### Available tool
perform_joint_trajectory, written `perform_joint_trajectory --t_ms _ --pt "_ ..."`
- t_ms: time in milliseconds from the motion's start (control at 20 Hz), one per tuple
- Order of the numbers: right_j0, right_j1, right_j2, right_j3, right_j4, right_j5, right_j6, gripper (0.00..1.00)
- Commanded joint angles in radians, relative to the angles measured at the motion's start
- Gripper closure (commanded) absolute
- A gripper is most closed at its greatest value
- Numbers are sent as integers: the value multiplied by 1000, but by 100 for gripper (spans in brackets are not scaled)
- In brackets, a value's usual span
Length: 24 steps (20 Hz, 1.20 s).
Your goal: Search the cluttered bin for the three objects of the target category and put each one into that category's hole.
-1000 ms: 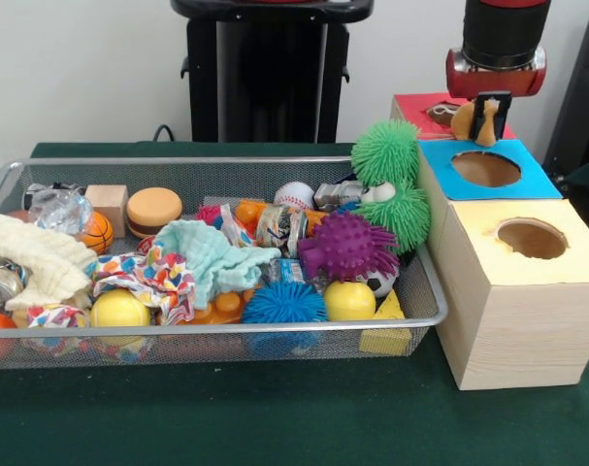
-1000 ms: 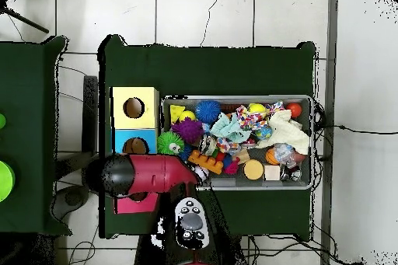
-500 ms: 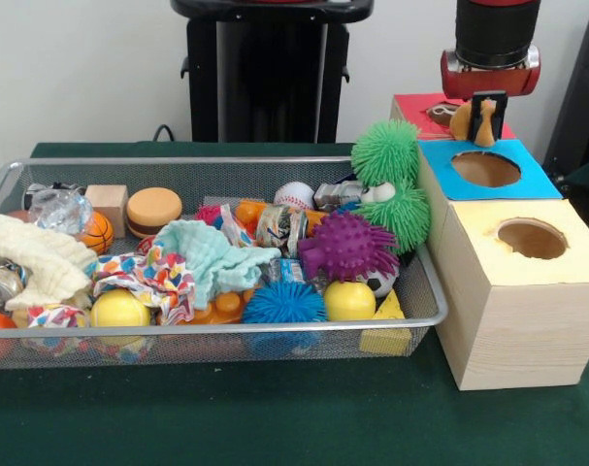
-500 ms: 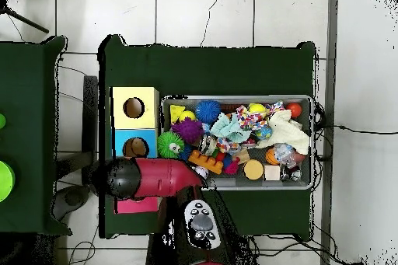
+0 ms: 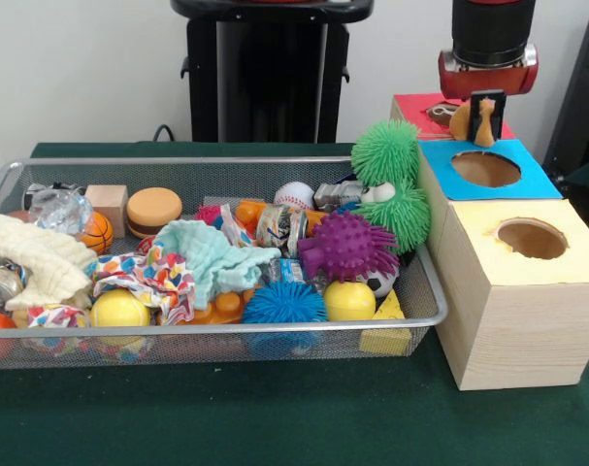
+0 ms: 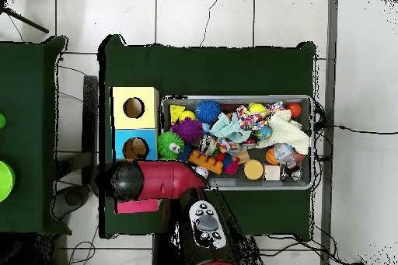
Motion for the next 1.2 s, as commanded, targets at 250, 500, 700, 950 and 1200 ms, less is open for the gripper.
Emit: perform_joint_trajectory --t_ms 250,500,700,950,1200 --pt "-60 263 -39 123 -165 -365 120 100" --pt "-35 227 -76 154 -173 -357 145 100" --pt "-14 164 -101 179 -163 -280 149 100" --pt "12 88 -119 183 -155 -189 127 100" --pt "50 30 -155 149 -172 -115 106 100"
